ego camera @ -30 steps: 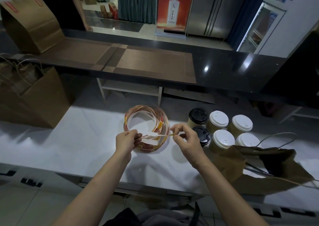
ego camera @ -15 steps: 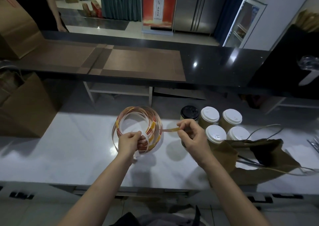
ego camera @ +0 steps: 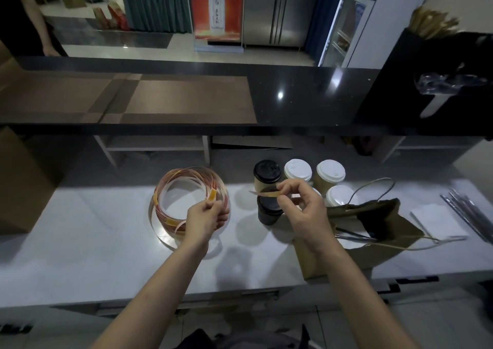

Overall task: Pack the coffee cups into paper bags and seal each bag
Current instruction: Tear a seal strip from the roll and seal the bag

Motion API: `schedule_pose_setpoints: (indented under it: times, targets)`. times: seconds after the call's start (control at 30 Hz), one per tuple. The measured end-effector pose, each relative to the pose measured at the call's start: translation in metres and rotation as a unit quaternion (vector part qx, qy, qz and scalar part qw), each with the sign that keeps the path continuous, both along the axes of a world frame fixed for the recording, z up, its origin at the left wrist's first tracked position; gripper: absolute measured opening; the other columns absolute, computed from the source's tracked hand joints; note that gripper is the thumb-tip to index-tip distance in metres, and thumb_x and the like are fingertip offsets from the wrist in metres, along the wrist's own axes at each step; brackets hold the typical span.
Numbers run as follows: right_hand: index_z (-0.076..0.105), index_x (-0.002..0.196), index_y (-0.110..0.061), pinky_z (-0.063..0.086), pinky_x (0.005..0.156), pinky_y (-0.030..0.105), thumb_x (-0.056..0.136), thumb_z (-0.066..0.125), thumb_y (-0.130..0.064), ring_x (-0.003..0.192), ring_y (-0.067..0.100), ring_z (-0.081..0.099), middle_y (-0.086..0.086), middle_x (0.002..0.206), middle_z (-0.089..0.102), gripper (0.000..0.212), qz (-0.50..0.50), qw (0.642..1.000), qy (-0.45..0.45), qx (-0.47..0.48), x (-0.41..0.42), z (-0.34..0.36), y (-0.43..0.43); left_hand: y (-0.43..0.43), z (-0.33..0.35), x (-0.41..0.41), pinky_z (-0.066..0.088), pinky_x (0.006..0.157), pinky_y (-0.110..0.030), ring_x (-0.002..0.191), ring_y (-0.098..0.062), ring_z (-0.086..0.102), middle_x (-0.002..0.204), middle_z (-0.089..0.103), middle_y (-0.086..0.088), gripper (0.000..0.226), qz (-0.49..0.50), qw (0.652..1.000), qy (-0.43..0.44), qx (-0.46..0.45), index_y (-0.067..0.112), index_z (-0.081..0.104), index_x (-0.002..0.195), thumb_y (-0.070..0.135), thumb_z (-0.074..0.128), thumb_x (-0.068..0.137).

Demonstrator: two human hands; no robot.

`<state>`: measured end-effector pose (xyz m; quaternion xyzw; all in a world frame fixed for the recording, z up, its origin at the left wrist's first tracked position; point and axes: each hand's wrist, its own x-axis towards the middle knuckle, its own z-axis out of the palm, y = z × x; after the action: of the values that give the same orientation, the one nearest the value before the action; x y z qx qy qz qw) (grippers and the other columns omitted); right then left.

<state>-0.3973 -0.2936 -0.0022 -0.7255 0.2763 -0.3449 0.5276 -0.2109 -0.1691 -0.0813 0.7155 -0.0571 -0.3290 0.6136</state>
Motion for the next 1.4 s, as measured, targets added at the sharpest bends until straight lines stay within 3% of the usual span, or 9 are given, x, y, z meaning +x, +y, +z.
schedule_pose_setpoints:
  times: [0.13, 0.37, 0.47, 0.6, 0.7, 0.9, 1.03, 1.2, 1.4]
  targets:
    - [0.064, 0.089, -0.026, 0.052, 0.08, 0.05, 0.088, 0.065, -0.017, 0.088, 0.026, 0.064, -0.004, 0.105, 0.069, 0.009, 0.003, 1.0, -0.005, -0.002, -0.022, 0.016, -0.013, -0.023, 0.024, -0.031, 0.059, 0.072, -0.028, 0.074, -0.018, 0.07, 0.089, 0.077, -0.015, 0.022, -0.028, 0.999, -0.027, -0.032, 0.0, 0.072, 0.099, 0.02, 0.063, 0.102]
    - [0.065, 0.093, -0.025, 0.056, 0.09, 0.052, 0.092, 0.063, -0.014, 0.098, 0.022, 0.067, -0.004, 0.101, 0.069, 0.011, 0.016, 0.999, -0.031, -0.013, -0.06, 0.043, -0.03, -0.057, 0.053, -0.087, 0.059, 0.072, -0.028, 0.074, -0.016, 0.07, 0.087, 0.078, -0.012, 0.015, -0.103, 0.99, -0.069, -0.065, 0.004, 0.071, 0.099, 0.015, 0.061, 0.104]
    - [0.065, 0.096, -0.022, 0.057, 0.089, 0.052, 0.095, 0.063, -0.01, 0.097, 0.022, 0.068, -0.004, 0.099, 0.069, 0.012, 0.03, 0.999, -0.035, -0.012, -0.073, 0.05, -0.038, -0.068, 0.056, -0.116, 0.059, 0.077, -0.034, 0.078, -0.02, 0.071, 0.088, 0.077, -0.013, 0.013, -0.147, 0.983, -0.072, -0.077, 0.004, 0.071, 0.101, 0.014, 0.063, 0.103]
    - [0.064, 0.098, -0.023, 0.06, 0.084, 0.052, 0.096, 0.062, -0.011, 0.095, 0.024, 0.069, -0.004, 0.096, 0.068, 0.013, 0.058, 0.998, -0.035, -0.009, -0.083, 0.053, -0.044, -0.077, 0.055, -0.14, 0.059, 0.074, -0.025, 0.081, -0.017, 0.072, 0.087, 0.078, -0.004, 0.012, -0.177, 0.974, -0.12, -0.07, 0.01, 0.074, 0.099, 0.019, 0.066, 0.102]
    - [0.064, 0.1, -0.021, 0.061, 0.083, 0.051, 0.097, 0.061, -0.011, 0.094, 0.025, 0.069, -0.002, 0.097, 0.067, 0.011, 0.084, 0.996, -0.04, -0.007, -0.087, 0.054, -0.049, -0.079, 0.055, -0.149, 0.058, 0.08, -0.024, 0.095, -0.012, 0.071, 0.099, 0.075, 0.004, 0.012, -0.211, 0.961, -0.165, -0.071, 0.019, 0.072, 0.109, 0.026, 0.07, 0.099]
    - [0.063, 0.101, -0.019, 0.057, 0.082, 0.036, 0.097, 0.06, -0.012, 0.091, 0.016, 0.066, -0.002, 0.098, 0.067, 0.009, 0.097, 0.994, -0.045, -0.012, -0.092, 0.054, -0.06, -0.074, 0.032, -0.156, 0.047, 0.111, -0.037, 0.137, -0.009, 0.047, 0.15, 0.047, 0.012, 0.094, -0.297, 0.936, -0.187, -0.03, 0.042, 0.04, 0.148, 0.053, 0.089, 0.069]
    - [0.062, 0.103, -0.018, 0.06, 0.081, 0.042, 0.099, 0.06, -0.008, 0.09, 0.017, 0.065, 0.001, 0.1, 0.066, 0.011, 0.116, 0.992, -0.045, -0.002, -0.099, 0.053, -0.066, -0.076, 0.029, -0.164, 0.035, 0.123, -0.039, 0.15, -0.007, 0.031, 0.162, 0.032, 0.018, 0.112, -0.318, 0.925, -0.21, -0.002, 0.046, 0.025, 0.157, 0.046, 0.094, 0.069]
    - [0.061, 0.108, -0.019, 0.061, 0.087, 0.054, 0.098, 0.059, -0.009, 0.099, 0.023, 0.068, 0.002, 0.103, 0.067, 0.015, 0.155, 0.987, -0.032, 0.002, -0.111, 0.05, -0.072, -0.08, 0.026, -0.169, 0.043, 0.117, -0.041, 0.14, -0.007, 0.043, 0.151, 0.043, 0.018, 0.09, -0.289, 0.918, -0.273, 0.018, 0.051, 0.033, 0.151, 0.029, 0.087, 0.083]
    - [0.055, 0.121, -0.026, 0.06, 0.083, 0.03, 0.1, 0.064, -0.007, 0.102, 0.014, 0.069, -0.006, 0.105, 0.069, 0.03, 0.192, 0.977, 0.04, -0.085, -0.129, 0.042, -0.083, -0.081, 0.022, -0.172, 0.05, 0.11, -0.041, 0.127, -0.007, 0.053, 0.135, 0.053, 0.014, 0.052, -0.275, 0.909, -0.313, 0.022, 0.035, 0.057, 0.139, 0.028, 0.079, 0.092]
